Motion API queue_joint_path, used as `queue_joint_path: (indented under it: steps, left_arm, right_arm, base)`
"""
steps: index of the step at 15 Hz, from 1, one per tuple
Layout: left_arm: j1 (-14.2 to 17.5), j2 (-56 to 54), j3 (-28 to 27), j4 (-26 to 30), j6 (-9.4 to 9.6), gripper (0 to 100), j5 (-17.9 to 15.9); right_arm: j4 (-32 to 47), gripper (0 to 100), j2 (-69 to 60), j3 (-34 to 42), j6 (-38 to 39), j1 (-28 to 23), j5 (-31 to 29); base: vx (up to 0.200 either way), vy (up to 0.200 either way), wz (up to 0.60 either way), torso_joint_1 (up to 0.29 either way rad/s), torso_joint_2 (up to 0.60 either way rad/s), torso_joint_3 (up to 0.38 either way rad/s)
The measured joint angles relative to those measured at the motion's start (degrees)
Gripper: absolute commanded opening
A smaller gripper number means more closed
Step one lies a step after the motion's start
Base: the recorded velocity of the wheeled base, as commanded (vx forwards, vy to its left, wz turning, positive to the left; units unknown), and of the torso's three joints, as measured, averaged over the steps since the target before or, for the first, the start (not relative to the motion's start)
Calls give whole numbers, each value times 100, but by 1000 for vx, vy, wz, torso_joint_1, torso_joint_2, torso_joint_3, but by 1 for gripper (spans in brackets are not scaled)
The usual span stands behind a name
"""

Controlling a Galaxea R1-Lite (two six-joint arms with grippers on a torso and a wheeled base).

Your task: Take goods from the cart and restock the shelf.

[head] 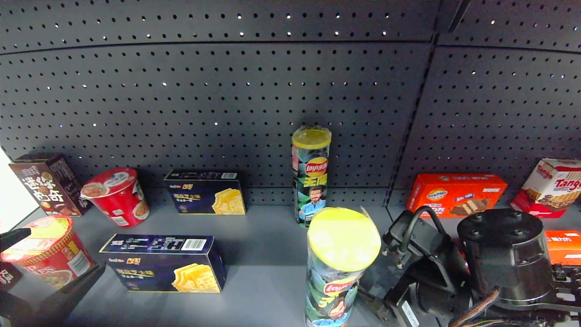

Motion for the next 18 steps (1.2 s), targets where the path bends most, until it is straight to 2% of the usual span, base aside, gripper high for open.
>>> queue_joint_path:
  steps: [18]
  left_arm:
    - [-7, -63, 127, 7, -33, 100, -1]
  right_arm:
    - [0, 100, 27, 29, 0, 212, 52]
  base:
    - [0, 0, 0, 0, 0, 0]
